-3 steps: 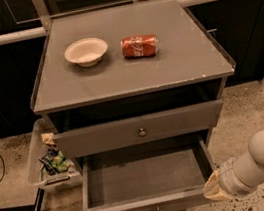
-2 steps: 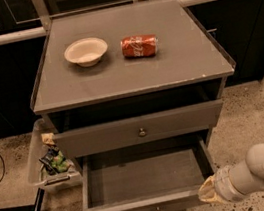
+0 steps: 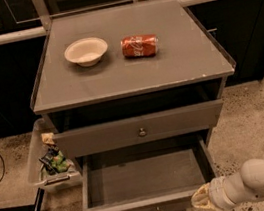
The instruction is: Close middle drawer
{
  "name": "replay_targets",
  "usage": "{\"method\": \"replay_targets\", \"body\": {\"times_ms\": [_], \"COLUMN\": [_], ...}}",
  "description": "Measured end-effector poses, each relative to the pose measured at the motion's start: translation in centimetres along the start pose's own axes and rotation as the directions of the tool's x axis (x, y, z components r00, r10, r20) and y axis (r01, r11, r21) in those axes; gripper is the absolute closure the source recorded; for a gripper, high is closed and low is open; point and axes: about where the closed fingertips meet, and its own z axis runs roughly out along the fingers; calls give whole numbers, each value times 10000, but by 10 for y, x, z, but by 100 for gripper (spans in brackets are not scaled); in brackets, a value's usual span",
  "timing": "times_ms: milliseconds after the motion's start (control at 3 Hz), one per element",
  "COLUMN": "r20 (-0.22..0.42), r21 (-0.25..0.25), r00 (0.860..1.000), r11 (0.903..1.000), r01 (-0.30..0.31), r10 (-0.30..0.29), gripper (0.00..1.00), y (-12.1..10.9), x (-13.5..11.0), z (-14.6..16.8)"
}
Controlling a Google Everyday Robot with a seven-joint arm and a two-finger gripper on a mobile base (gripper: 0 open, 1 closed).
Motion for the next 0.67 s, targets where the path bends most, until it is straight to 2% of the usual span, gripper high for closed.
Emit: {"method": "replay_targets", "body": {"times_ms": [333, 667], "r20": [268, 301], "r21": [-172, -213], "r00": [9996, 9995], "r11": [9998, 9997], "r01": [101, 79], "r10": [-96, -73], "gripper": [100, 82], "y": [2, 4], "x": [10, 11], "z": [24, 27]}}
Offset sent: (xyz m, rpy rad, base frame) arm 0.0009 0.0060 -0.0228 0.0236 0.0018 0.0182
